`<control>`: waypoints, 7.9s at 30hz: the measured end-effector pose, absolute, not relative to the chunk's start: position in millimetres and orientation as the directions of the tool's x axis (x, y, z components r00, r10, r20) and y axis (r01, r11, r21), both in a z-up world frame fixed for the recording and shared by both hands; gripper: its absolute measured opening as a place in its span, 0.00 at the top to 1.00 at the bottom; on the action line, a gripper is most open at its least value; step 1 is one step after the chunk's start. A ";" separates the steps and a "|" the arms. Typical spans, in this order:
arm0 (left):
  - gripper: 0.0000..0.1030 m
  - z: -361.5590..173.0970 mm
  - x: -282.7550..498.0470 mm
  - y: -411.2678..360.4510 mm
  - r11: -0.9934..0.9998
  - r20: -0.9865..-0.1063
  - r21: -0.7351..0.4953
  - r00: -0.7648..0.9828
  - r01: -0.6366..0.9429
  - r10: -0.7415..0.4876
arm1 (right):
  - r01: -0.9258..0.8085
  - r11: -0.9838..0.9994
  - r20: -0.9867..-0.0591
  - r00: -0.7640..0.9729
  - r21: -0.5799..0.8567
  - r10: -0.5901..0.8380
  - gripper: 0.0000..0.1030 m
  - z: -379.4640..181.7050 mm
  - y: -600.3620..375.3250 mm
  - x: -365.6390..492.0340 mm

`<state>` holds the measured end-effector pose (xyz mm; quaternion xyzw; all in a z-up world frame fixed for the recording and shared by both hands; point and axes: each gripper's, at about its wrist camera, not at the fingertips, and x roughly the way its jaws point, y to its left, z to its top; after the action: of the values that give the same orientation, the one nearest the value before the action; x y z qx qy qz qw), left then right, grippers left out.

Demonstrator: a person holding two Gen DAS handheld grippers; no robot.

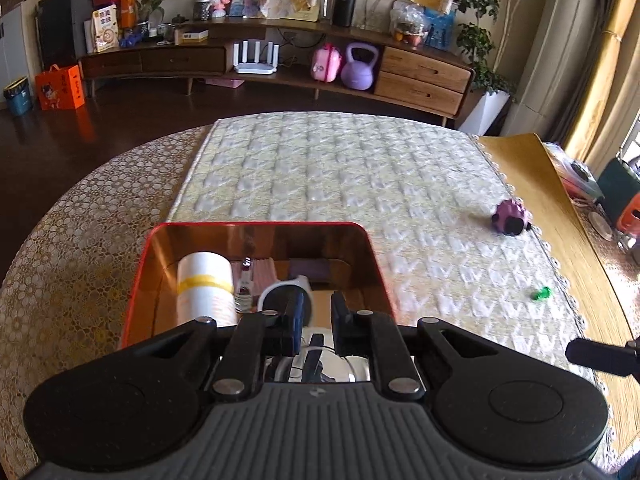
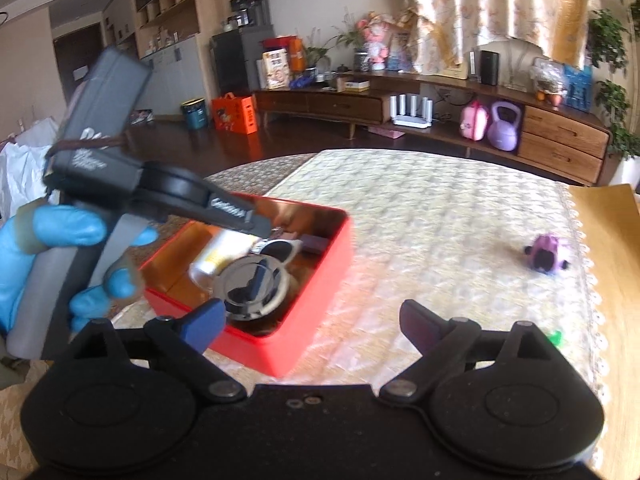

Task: Organize rigid objects
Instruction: 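Open both tools to drop the clipper and tin into the box, then move the left tool to the purple spiky toy while the right tool approaches the green piece, then grasp the purple spiky toy with the left tool while the right tool grasps the green piece, then carry the purple toy and green piece over the red tin box with both tools, then open both tools to drop the toy and green piece into the box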

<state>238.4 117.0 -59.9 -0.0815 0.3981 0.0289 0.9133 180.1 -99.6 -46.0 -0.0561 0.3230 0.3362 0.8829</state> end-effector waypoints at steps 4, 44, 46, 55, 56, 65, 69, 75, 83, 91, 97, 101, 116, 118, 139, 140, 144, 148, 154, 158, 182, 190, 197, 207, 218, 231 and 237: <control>0.77 -56.9 231.7 96.9 0.987 -0.728 -0.135 0.685 -0.087 -0.039 | -0.589 0.799 -0.615 0.587 0.121 0.526 0.07 -45.5 -120.0 181.5; 0.03 -80.5 346.6 -87.9 0.993 -0.739 -0.046 0.665 0.112 -0.109 | -0.431 0.899 -0.626 0.682 0.074 0.379 0.01 -94.0 -253.1 249.0; 0.00 -85.9 356.4 -94.8 0.994 -0.740 -0.018 0.666 0.112 -0.088 | -0.447 0.891 -0.624 0.676 0.076 0.393 0.01 -98.9 -255.4 254.7; 0.00 -99.6 395.9 -110.4 0.993 -0.726 -0.060 0.678 0.106 -0.116 | -0.504 0.862 -0.613 0.667 0.048 0.424 0.08 -119.5 -248.3 281.5; 0.00 -101.0 399.0 -112.4 0.992 -0.723 -0.055 0.681 0.110 -0.115 | -0.518 0.854 -0.613 0.659 0.050 0.436 0.11 -121.5 -246.1 284.1; 0.00 -119.2 434.0 -117.7 0.994 -0.723 -0.037 0.684 0.101 -0.097 | -0.540 0.839 -0.641 0.622 0.064 0.449 0.24 -142.8 -236.0 303.5; 0.00 -127.2 445.9 -122.3 0.993 -0.722 -0.019 0.686 0.115 -0.093 | -0.543 0.838 -0.650 0.616 0.058 0.445 0.29 -149.0 -233.9 307.1; 0.00 -137.6 458.1 -126.5 0.994 -0.720 0.009 0.691 0.109 -0.070 | -0.549 0.835 -0.649 0.623 0.034 0.437 0.33 -153.1 -229.9 308.2; 0.01 -149.2 467.3 -121.8 0.996 -0.732 -0.039 0.676 0.080 -0.083 | -0.573 0.819 -0.634 0.634 -0.003 0.442 0.46 -151.8 -228.0 302.2; 0.29 -153.5 466.8 -121.4 0.994 -0.734 -0.058 0.671 0.092 -0.104 | -0.598 0.801 -0.630 0.638 -0.041 0.444 0.62 -150.0 -220.9 298.5; 0.37 -150.7 463.8 -120.3 0.993 -0.732 -0.071 0.671 0.094 -0.117 | -0.582 0.813 -0.631 0.629 0.005 0.454 0.65 -149.5 -226.1 302.5; 0.37 -149.4 460.8 -119.2 0.995 -0.740 -0.059 0.665 0.078 -0.096 | -0.555 0.831 -0.630 0.632 0.039 0.451 0.76 -148.4 -232.8 306.6; 0.37 -129.7 416.6 -99.5 0.998 -0.756 -0.048 0.651 0.037 -0.061 | -0.433 0.891 -0.635 0.653 0.135 0.413 0.77 -138.3 -251.8 291.8; 0.37 -125.6 408.0 -95.4 0.998 -0.753 -0.051 0.656 0.038 -0.063 | -0.428 0.894 -0.630 0.661 0.129 0.408 0.77 -133.0 -252.0 286.3; 0.38 -52.0 285.9 -19.2 0.994 -0.714 -0.104 0.698 -0.020 -0.061 | -0.495 0.862 -0.568 0.680 0.113 0.465 0.77 -57.7 -213.9 212.2; 0.38 -48.0 280.8 -13.4 0.994 -0.710 -0.105 0.702 -0.023 -0.059 | -0.503 0.857 -0.565 0.677 0.114 0.472 0.77 -54.5 -209.5 209.6; 0.38 -34.7 262.3 10.0 0.993 -0.701 -0.107 0.711 -0.041 -0.046 | -0.536 0.837 -0.554 0.666 0.112 0.500 0.77 -43.0 -187.9 201.0; 0.38 -26.2 247.0 36.2 0.994 -0.699 -0.088 0.715 -0.063 -0.017 | -0.576 0.811 -0.543 0.652 0.099 0.529 0.77 -33.8 -162.0 191.0; 0.38 -19.8 231.1 83.8 0.992 -0.695 -0.079 0.719 -0.099 0.017 | -0.624 0.777 -0.551 0.623 0.079 0.556 0.77 -30.2 -123.8 183.8; 0.38 -22.4 224.8 115.0 0.990 -0.702 -0.082 0.711 -0.118 0.026 | -0.649 0.757 -0.560 0.602 0.072 0.569 0.77 -30.0 -100.7 182.3; 0.38 -69.2 267.2 181.6 0.991 -0.726 -0.072 0.687 -0.117 0.028 | -0.735 0.673 -0.624 0.565 -0.082 0.540 0.77 -71.5 17.4 252.8; 0.38 -85.6 293.0 176.9 0.994 -0.748 -0.065 0.663 -0.085 0.008 | -0.751 0.655 -0.661 0.534 -0.086 0.527 0.77 -90.5 24.6 267.0; 0.38 -93.3 296.7 168.9 0.998 -0.739 -0.025 0.673 -0.066 0.026 | -0.769 0.633 -0.676 0.514 -0.089 0.529 0.77 -99.2 27.7 259.3; 0.37 -96.7 290.9 155.4 0.997 -0.726 0.044 0.684 -0.059 0.073 | -0.761 0.646 -0.676 0.508 -0.062 0.533 0.69 -99.0 21.6 249.3; 0.27 -86.7 275.6 151.4 0.994 -0.694 0.065 0.712 -0.086 0.107 | -0.759 0.651 -0.640 0.510 -0.021 0.574 0.54 -84.5 3.7 238.8; 0.20 -64.1 233.2 149.4 0.994 -0.672 0.020 0.735 -0.107 0.093 | -0.750 0.657 -0.603 0.494 0.069 0.627 0.38 -56.9 -33.4 217.1; 0.20 -48.0 206.7 145.4 0.993 -0.649 -0.005 0.756 -0.115 0.084 | -0.743 0.662 -0.559 0.510 0.096 0.654 0.29 -44.8 -54.9 199.8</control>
<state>206.7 145.4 -48.0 -0.0224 0.3451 0.0529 0.9368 199.8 -54.9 -44.8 -0.0784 0.2865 0.4036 0.8654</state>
